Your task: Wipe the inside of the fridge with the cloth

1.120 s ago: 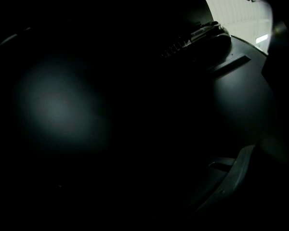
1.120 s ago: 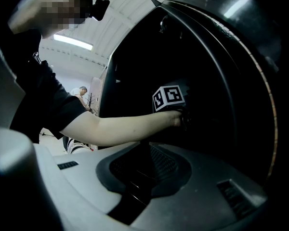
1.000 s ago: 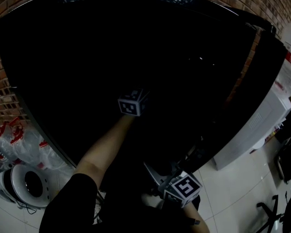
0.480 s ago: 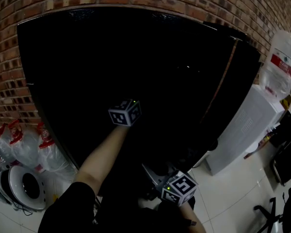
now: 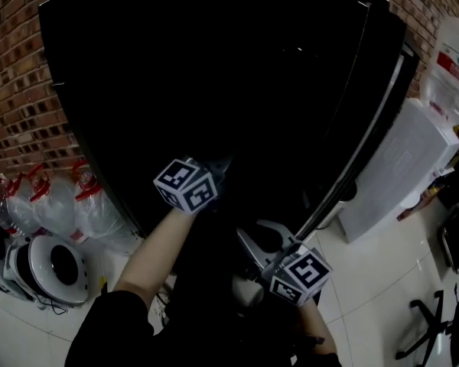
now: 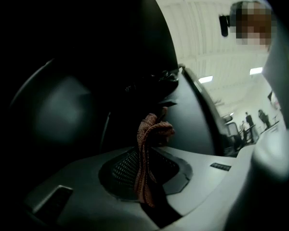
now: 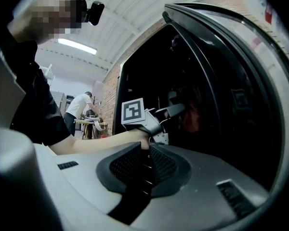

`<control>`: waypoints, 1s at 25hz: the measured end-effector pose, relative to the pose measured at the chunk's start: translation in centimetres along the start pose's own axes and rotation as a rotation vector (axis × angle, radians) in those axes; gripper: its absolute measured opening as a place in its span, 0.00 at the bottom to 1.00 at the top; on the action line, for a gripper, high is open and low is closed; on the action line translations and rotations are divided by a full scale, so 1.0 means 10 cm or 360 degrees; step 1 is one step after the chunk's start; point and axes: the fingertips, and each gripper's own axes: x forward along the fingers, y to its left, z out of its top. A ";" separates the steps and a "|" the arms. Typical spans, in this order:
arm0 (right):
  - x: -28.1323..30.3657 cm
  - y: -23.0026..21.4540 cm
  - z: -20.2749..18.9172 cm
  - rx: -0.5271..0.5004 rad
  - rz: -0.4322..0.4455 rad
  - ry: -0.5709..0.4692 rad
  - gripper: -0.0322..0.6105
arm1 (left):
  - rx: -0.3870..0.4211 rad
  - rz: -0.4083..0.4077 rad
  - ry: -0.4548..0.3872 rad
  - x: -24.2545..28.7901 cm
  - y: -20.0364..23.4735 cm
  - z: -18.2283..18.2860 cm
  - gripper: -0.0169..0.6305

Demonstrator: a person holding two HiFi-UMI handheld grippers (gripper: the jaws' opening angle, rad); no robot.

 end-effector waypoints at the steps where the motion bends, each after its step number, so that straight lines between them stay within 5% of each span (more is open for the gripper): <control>1: -0.03 0.04 -0.01 0.0010 0.0008 0.0003 0.14 | -0.0033 -0.0030 0.0016 -0.09 -0.07 -0.02 0.10; 9: -0.06 0.28 -0.10 0.0014 0.0116 0.0009 0.14 | -0.0299 -0.0336 0.0127 -0.28 -0.60 -0.42 0.10; 13: -0.08 0.22 -0.11 0.0035 0.0098 -0.0007 0.14 | -0.0251 -0.0273 0.0188 -0.17 -0.61 -0.69 0.10; 25: -0.02 -0.08 -0.19 0.0073 0.0047 -0.0019 0.14 | -0.0151 -0.0039 0.0060 -0.02 -0.20 -0.80 0.10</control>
